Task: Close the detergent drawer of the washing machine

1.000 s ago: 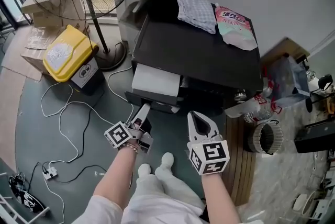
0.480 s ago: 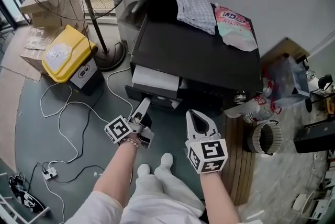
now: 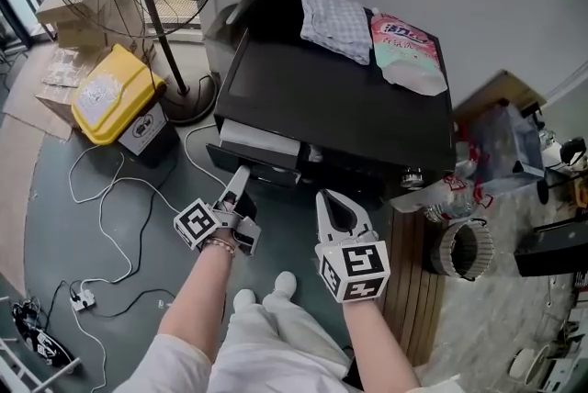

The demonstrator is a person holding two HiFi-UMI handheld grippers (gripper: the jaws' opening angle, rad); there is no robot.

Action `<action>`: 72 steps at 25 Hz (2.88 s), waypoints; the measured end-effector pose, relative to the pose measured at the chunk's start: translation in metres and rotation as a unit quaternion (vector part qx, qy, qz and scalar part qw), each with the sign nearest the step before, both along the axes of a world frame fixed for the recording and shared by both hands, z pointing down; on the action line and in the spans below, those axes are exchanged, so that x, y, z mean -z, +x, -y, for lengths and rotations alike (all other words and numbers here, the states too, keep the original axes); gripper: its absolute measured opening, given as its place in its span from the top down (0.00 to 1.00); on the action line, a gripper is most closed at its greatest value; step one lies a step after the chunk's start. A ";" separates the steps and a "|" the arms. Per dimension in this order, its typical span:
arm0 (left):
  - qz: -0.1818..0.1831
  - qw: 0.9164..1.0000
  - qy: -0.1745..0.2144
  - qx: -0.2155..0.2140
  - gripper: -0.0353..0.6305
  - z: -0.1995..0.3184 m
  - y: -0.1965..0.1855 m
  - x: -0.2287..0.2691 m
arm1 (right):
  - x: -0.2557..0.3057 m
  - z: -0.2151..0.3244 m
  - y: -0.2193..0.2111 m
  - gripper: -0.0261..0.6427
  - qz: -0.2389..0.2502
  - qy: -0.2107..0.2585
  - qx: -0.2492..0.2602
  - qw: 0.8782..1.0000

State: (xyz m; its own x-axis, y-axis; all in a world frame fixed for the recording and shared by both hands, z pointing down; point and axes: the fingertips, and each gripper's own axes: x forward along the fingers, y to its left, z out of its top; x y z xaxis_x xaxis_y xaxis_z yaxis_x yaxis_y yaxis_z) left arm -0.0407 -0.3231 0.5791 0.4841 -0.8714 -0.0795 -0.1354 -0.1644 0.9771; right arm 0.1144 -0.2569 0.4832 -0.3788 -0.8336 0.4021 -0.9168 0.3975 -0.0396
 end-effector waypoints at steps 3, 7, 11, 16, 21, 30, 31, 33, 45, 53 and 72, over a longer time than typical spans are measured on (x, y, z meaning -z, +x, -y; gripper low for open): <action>-0.003 1.000 -0.003 0.012 0.56 0.004 0.002 0.001 | 0.000 0.005 0.008 0.96 0.002 -0.001 0.007 1.000; 0.004 1.000 -0.009 0.026 0.55 0.005 0.001 -0.001 | -0.004 0.008 0.014 0.96 0.005 -0.004 0.020 1.000; 0.005 0.999 -0.015 0.032 0.56 0.006 0.001 -0.001 | -0.007 0.011 0.015 0.96 0.006 -0.005 0.029 1.000; 0.005 1.000 -0.015 0.022 0.56 0.011 0.001 -0.001 | -0.012 0.017 0.012 0.96 0.008 -0.005 0.031 0.999; -0.007 1.000 -0.010 0.009 0.56 0.014 0.003 0.002 | -0.016 0.021 0.009 0.96 0.007 -0.007 0.021 1.000; -0.019 0.999 -0.005 -0.032 0.56 0.015 0.005 0.004 | -0.024 0.030 -0.001 0.96 0.001 -0.017 -0.010 1.000; -0.019 0.999 -0.005 -0.035 0.56 0.015 0.005 0.003 | -0.024 0.029 -0.003 0.96 0.000 -0.018 -0.011 1.000; -0.016 0.999 -0.007 -0.042 0.57 0.017 0.004 0.003 | -0.025 0.029 -0.006 0.96 -0.004 -0.020 -0.013 1.000; -0.006 0.998 -0.031 -0.055 0.57 0.044 0.008 0.000 | -0.025 0.038 -0.008 0.96 -0.008 -0.026 -0.028 0.999; -0.019 0.998 -0.012 -0.054 0.57 0.052 0.010 0.005 | -0.030 0.043 -0.004 0.96 -0.006 -0.030 -0.031 0.999; -0.023 0.999 -0.006 -0.041 0.56 0.072 0.014 0.002 | -0.037 0.055 0.004 0.96 -0.010 -0.034 -0.026 0.999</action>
State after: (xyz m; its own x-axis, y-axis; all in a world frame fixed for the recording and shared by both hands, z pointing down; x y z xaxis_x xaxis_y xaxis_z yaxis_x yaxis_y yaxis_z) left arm -0.0268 -0.3950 0.5774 0.5509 -0.8295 -0.0922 -0.0776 -0.1610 0.9839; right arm 0.1183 -0.3118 0.5199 -0.3260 -0.8225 0.4661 -0.9373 0.3454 -0.0461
